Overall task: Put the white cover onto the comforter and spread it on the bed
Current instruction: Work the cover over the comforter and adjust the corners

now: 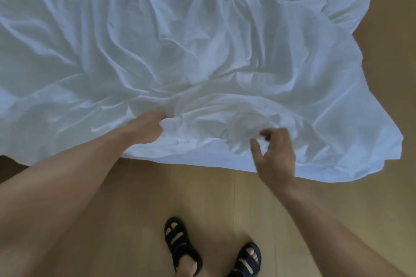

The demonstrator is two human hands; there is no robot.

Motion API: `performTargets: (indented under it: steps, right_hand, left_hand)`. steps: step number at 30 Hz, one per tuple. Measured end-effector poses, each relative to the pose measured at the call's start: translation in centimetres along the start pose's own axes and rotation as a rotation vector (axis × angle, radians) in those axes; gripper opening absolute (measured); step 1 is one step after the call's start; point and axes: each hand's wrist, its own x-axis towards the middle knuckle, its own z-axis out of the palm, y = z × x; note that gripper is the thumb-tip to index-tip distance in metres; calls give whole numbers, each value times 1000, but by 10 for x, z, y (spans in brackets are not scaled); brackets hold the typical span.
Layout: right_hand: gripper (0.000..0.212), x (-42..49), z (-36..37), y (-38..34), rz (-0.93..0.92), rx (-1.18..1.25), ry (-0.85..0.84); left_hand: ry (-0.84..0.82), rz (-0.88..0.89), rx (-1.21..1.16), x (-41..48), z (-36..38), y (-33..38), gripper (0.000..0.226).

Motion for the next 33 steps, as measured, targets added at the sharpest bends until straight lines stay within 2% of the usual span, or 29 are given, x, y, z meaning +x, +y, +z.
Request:
performTargets:
  steps: [2, 4, 6, 7, 11, 13, 16, 18, 20, 22, 26, 28, 31, 33]
  right_hand:
    - [27, -23, 24, -14, 429, 313, -120]
    - [53, -25, 46, -24, 886, 732, -236]
    - [65, -15, 63, -34, 1106, 1125, -217]
    - [62, -9, 69, -41, 1140, 1219, -170]
    - [31, -24, 89, -50, 1180, 1293, 104]
    - [23, -61, 95, -42, 1215, 1346, 161]
    - [26, -115, 104, -24, 1347, 1149, 190]
    - [25, -120, 108, -23, 1386, 1093, 256]
    - [18, -114, 113, -27, 1412, 1119, 379]
    - [16, -110, 116, -34, 1368, 1175, 446]
    - [51, -107, 138, -58, 1288, 1556, 259]
    - [61, -104, 160, -76, 1274, 1638, 156]
    - [50, -98, 190, -95, 1245, 1647, 97]
    - [37, -93, 202, -97, 1277, 1603, 152]
  left_hand:
    - [20, 18, -2, 5, 0, -4, 54]
    - [14, 50, -24, 11, 2, -7, 52]
    - [-2, 76, -38, 13, 3, -9, 51]
    - [-15, 92, -39, 14, 3, -10, 50]
    - [-57, 193, -80, 8, 0, -15, 32]
    - [-120, 238, -91, -1, 0, -20, 39]
    - [-222, 284, 67, -9, 6, -32, 52]
    - [-185, 354, 222, -8, 13, -42, 56]
    - [-73, 418, 358, -7, 17, -51, 57]
    - [21, 440, 395, -7, 20, -60, 61]
    - [-7, 462, 281, -7, 28, -70, 55]
    - [26, 507, 249, -8, 29, -73, 58]
    - [182, 597, 229, -10, 16, -84, 63]
    - [284, 610, 257, -10, 6, -97, 63]
